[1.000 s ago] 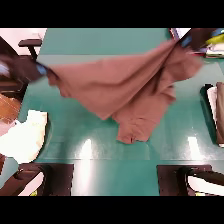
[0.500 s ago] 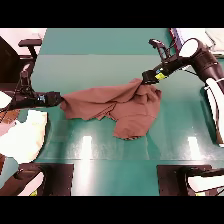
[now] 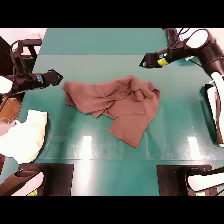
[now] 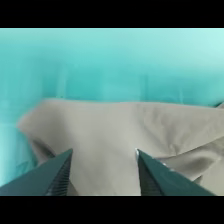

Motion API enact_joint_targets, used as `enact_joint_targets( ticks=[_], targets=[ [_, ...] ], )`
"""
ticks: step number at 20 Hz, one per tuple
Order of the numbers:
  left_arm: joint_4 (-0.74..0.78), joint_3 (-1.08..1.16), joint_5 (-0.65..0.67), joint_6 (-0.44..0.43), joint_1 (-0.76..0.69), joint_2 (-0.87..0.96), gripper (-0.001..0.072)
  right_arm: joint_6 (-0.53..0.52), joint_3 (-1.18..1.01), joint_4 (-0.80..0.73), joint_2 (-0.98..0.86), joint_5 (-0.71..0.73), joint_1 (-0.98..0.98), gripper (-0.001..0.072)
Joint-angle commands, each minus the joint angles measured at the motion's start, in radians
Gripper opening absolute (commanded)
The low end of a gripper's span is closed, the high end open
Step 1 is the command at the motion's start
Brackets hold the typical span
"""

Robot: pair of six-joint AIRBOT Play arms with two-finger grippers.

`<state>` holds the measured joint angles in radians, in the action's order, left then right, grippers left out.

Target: Fold the shirts.

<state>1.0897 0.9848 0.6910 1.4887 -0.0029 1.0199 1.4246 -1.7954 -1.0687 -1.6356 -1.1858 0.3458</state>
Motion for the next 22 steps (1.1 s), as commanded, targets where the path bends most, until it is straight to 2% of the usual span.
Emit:
enact_joint_targets(
  ticks=[1,3,5,8,12,19,22],
  targets=[
    [-0.001,0.056,0.101,0.034,0.0,0.023,0.0488,-0.001,-0.033,0.004,0.014,-0.104,-0.055,0.0388],
    [-0.008,0.047,0.297,0.033,-0.007,0.025,0.0488,-0.006,0.011,0.005,0.053,-0.174,-0.097,0.0379],
    [-0.037,-0.021,0.382,0.035,-0.05,0.024,0.0488,-0.012,0.118,0.005,0.122,-0.164,-0.125,0.0379],
    [-0.058,-0.189,0.269,0.109,-0.182,0.024,0.0488,-0.012,0.293,0.005,0.231,-0.09,-0.144,0.0379],
    [-0.087,-0.367,0.064,0.257,-0.315,0.024,0.0488,-0.013,0.434,0.005,0.328,-0.039,-0.142,0.0379],
    [-0.211,-0.403,-0.135,0.265,-0.441,0.113,0.0488,-0.013,0.47,0.006,0.354,-0.031,-0.142,0.0379],
    [-0.251,-0.402,-0.212,0.265,-0.448,0.16,0.0488,-0.013,0.47,0.006,0.355,-0.049,-0.142,0.0379]
  ],
)
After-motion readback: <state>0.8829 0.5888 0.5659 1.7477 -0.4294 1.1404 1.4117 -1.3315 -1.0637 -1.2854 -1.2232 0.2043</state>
